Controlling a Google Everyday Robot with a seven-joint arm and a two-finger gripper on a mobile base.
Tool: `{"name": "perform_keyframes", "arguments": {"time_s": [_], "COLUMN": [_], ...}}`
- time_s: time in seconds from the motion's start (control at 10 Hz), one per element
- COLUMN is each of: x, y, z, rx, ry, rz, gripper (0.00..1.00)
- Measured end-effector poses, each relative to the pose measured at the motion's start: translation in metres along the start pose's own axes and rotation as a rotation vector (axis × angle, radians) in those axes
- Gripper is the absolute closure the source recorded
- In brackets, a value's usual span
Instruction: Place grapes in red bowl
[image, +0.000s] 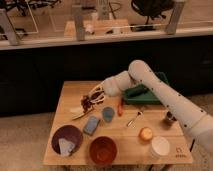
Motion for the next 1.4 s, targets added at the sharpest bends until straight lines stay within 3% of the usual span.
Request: {"name": "perform_keyframes", "arguments": {"time_s": [0.2,0.4,0.9,1.2,1.4], "x": [0.000,-0.005,-0.072,-0.095,-0.097], "y": [0.000,0.008,0.077,0.121,0.145], "z": [0.000,0.005,0.016,-0.002,-0.022], "rx": [0.000,-0.025,-0.128,-0.176,-0.195], "ry": [0.000,-0.017,-0.099,-0.109,-0.096], "rz": [0.000,-0.006,-0.037,-0.030,-0.014], "gripper": [1.00,1.00,1.00,1.00,1.00]}}
